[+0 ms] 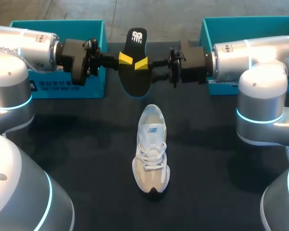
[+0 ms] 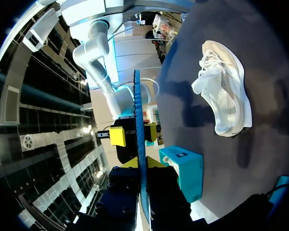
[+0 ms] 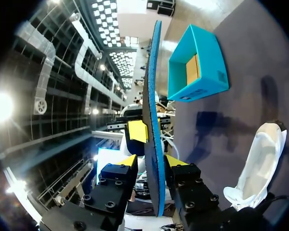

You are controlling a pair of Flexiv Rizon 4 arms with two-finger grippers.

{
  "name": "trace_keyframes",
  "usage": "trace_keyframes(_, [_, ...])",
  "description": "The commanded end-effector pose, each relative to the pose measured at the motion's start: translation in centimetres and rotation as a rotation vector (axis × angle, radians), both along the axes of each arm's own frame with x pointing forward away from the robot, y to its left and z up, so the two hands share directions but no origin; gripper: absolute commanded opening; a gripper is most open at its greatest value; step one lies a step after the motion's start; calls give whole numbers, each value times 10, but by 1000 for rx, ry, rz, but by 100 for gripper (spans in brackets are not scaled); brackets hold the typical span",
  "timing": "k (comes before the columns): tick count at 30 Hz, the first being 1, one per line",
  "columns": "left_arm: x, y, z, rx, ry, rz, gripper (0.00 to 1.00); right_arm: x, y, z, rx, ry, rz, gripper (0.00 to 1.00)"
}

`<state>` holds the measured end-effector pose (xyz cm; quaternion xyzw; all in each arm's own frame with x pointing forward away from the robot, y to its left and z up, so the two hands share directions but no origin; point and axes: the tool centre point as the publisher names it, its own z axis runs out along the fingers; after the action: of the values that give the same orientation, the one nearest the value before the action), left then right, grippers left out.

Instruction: Take the shoe out of the shoebox, open the shoe tongue, remove and reinsert the insole, then place the shoe into the shoebox

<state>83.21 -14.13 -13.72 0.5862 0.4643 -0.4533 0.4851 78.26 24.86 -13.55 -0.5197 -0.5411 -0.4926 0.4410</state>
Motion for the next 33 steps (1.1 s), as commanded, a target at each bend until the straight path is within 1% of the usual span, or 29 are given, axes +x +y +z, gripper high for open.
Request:
trace_keyframes(1, [-1,0,0,0,-2,3,0,0,3,1,-9,-1,3,30])
trace_keyframes(7, [-1,0,0,0,-2,3,0,-1,3,1,-10,0,8,16])
trace_keyframes(9, [-1,0,0,0,-2,3,0,-1,4,1,-9,-1,10,15])
trace_keyframes(13, [-1,0,0,0,-2,3,0,-2,5,1,-5,-3,12,15])
trace_keyframes(17, [-1,0,0,0,-2,3,0,-2,5,1,-6,-3,10,24])
trace_keyframes(25, [-1,0,0,0,-2,3,0,0,1,2,-11,-1,1,20])
trace_keyframes(30, [-1,0,0,0,-2,3,0,1,0,2,-11,0,6,20])
trace_keyframes(33, [-1,0,0,0,-2,3,0,1,0,3,-10,-2,11,22])
